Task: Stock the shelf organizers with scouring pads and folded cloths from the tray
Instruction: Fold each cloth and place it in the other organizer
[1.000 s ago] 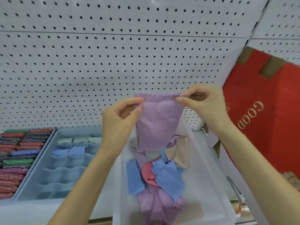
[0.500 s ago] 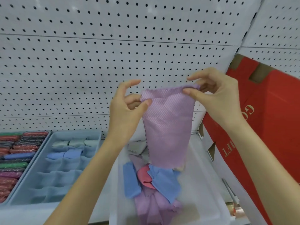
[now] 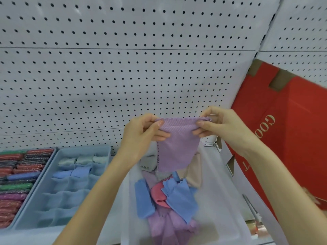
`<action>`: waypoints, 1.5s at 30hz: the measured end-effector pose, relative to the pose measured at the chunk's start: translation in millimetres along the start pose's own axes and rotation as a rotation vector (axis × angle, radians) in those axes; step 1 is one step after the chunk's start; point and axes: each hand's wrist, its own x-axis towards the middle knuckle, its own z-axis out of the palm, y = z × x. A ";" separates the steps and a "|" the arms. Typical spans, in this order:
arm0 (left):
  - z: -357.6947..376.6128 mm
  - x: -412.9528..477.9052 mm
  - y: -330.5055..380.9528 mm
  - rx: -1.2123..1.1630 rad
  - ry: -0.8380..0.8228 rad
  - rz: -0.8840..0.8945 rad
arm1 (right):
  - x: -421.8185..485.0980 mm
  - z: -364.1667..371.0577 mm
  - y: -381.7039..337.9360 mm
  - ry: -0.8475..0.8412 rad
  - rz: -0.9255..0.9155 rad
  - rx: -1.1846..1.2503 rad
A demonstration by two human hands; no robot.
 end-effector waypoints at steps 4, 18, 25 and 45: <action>-7.0 -5.5 16.0 -0.060 0.002 0.138 | -8.3 -7.8 -9.7 -0.132 -0.080 0.022; 25.1 -9.9 57.5 -0.688 -0.234 0.150 | -1.6 41.0 -34.8 -0.169 -0.520 0.386; 29.1 -6.3 44.4 -0.664 -0.216 0.068 | -5.6 47.0 -39.5 -0.121 -0.602 0.323; 30.6 -24.2 13.1 -0.486 -0.358 -0.033 | -6.6 54.2 -40.8 0.117 -0.367 0.336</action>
